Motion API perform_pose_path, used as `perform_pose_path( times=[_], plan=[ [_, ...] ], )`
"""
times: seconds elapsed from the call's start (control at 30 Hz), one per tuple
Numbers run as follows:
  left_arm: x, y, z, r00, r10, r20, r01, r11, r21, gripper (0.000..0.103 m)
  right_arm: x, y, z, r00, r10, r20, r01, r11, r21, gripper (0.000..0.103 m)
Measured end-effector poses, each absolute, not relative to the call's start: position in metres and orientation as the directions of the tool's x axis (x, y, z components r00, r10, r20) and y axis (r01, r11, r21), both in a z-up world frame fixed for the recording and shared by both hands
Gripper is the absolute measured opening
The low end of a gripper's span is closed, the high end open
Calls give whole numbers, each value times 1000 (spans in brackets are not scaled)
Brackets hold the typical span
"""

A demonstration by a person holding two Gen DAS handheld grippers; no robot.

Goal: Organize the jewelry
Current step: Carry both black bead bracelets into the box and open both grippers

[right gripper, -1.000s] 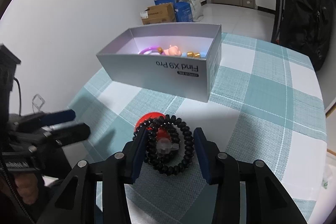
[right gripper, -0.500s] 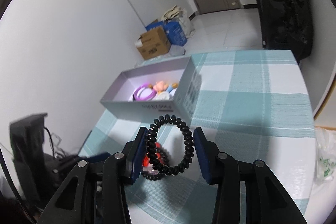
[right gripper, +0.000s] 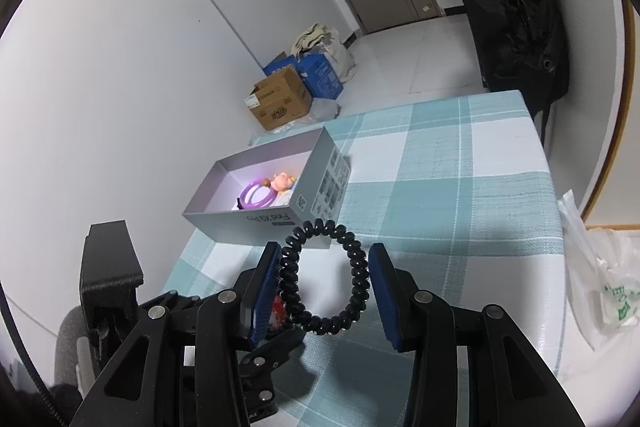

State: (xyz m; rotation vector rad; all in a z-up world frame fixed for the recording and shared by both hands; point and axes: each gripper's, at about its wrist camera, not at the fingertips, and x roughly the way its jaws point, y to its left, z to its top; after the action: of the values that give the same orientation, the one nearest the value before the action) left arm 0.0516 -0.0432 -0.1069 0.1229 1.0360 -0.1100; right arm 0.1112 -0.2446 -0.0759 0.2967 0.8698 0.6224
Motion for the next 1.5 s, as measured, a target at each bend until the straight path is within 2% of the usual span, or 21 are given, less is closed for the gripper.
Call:
perform_pose_path(
  times=[0.07, 0.17, 0.33, 0.73, 1.0, 1.37, 1.5],
  plan=[
    [50, -43, -106, 509, -31, -860, 157, 986, 57, 68, 111, -247, -75, 486, 620, -615, -384, 784, 487, 43],
    [50, -44, -104, 512, -54, -857, 171, 984, 41, 47, 113, -248, -74, 488, 624, -611, -381, 782, 494, 43],
    [49, -40, -102, 507, -78, -858, 179, 984, 16, 43, 113, -247, -74, 487, 627, -608, -383, 779, 497, 43],
    [55, -35, -80, 542, -249, -803, 191, 967, -170, 42, 114, -246, -75, 486, 621, -615, -378, 784, 493, 43],
    [54, -22, -64, 591, -307, -746, 190, 952, -242, 42, 115, -245, -75, 488, 623, -611, -381, 782, 493, 43],
    [67, 17, -47, 663, -322, -676, 123, 937, -326, 42, 119, -235, -65, 499, 646, -578, -391, 763, 515, 43],
    [78, 29, -40, 684, -308, -661, 123, 942, -311, 42, 123, -222, -57, 500, 661, -560, -415, 750, 515, 43]
  ],
)
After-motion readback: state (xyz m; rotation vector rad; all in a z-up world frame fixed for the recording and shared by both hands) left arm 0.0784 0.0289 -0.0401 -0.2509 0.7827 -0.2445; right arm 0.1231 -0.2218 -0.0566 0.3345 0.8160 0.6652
